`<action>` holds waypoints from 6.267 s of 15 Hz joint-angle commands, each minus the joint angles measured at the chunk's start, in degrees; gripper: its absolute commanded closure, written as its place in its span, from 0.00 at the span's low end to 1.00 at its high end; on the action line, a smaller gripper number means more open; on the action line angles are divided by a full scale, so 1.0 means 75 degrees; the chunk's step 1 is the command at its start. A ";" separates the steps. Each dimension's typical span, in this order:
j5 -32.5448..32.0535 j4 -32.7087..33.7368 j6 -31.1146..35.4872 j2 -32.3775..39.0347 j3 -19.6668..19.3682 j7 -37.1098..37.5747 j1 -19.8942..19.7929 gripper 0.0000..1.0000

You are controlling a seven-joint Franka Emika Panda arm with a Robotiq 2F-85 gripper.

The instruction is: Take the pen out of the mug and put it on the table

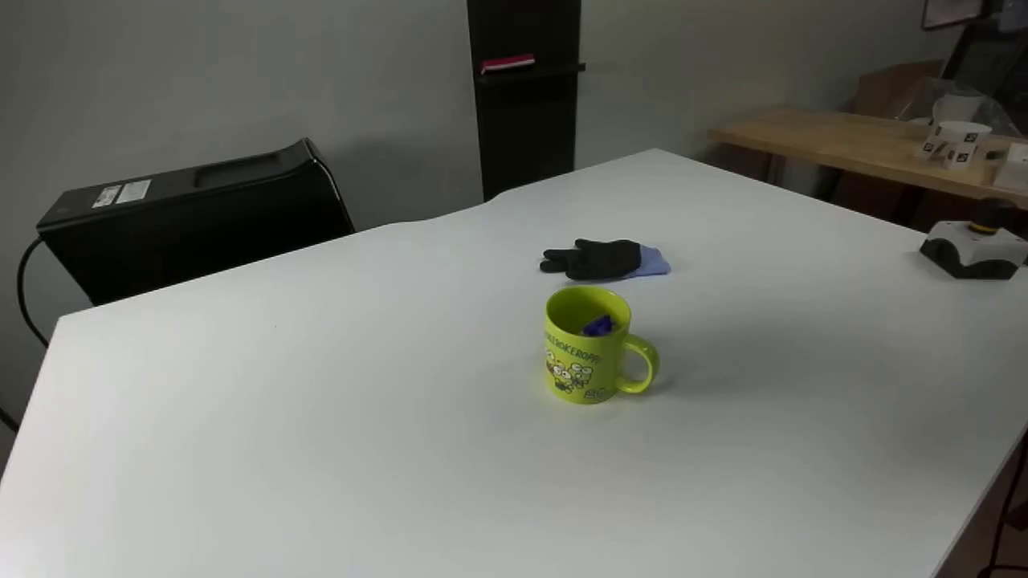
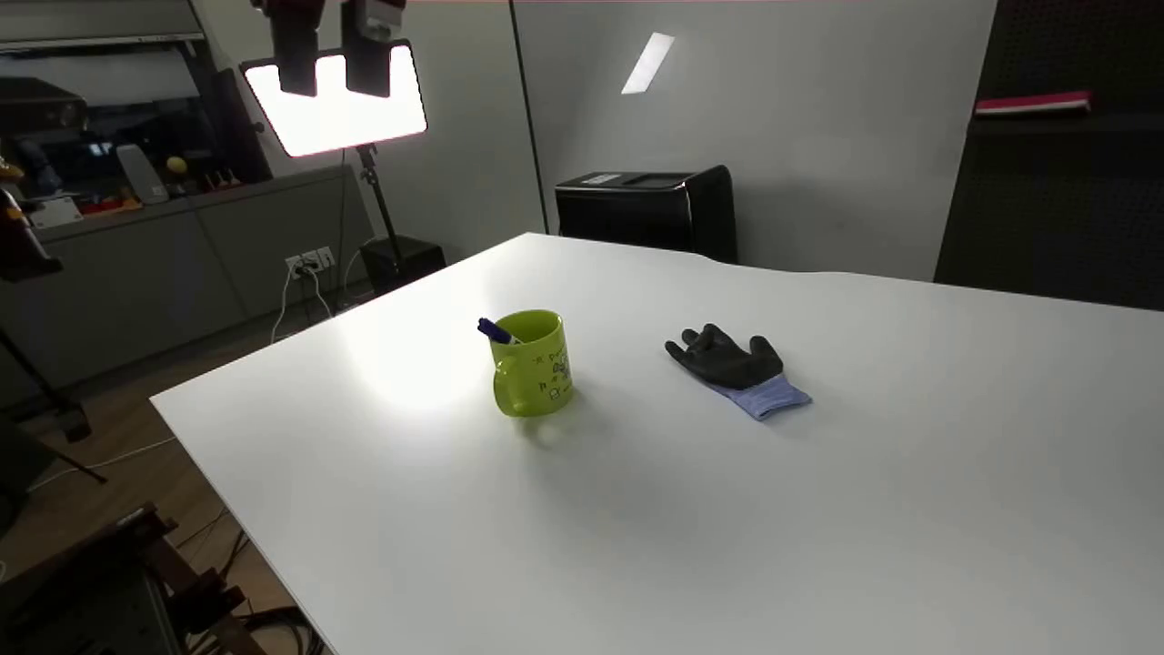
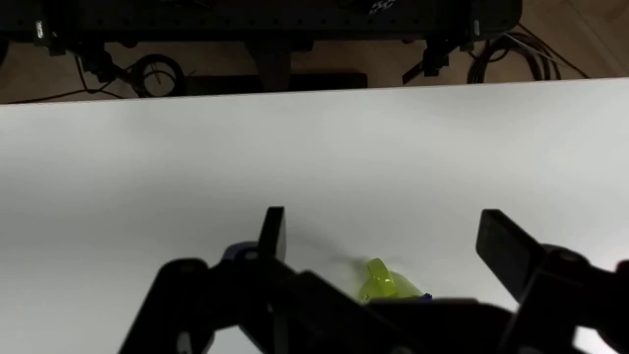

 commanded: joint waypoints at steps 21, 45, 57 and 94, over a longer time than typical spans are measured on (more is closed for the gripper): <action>0.0016 -0.1615 0.4602 0.0454 0.0598 0.0143 0.0436 0.00; -0.0764 -0.1278 0.6797 0.2325 0.1035 0.1487 0.0640 0.00; -0.2361 -0.1159 0.6998 0.2824 0.1033 0.2524 0.0583 0.00; -0.6868 0.0039 0.8022 0.5001 -0.0652 0.7141 0.2146 0.00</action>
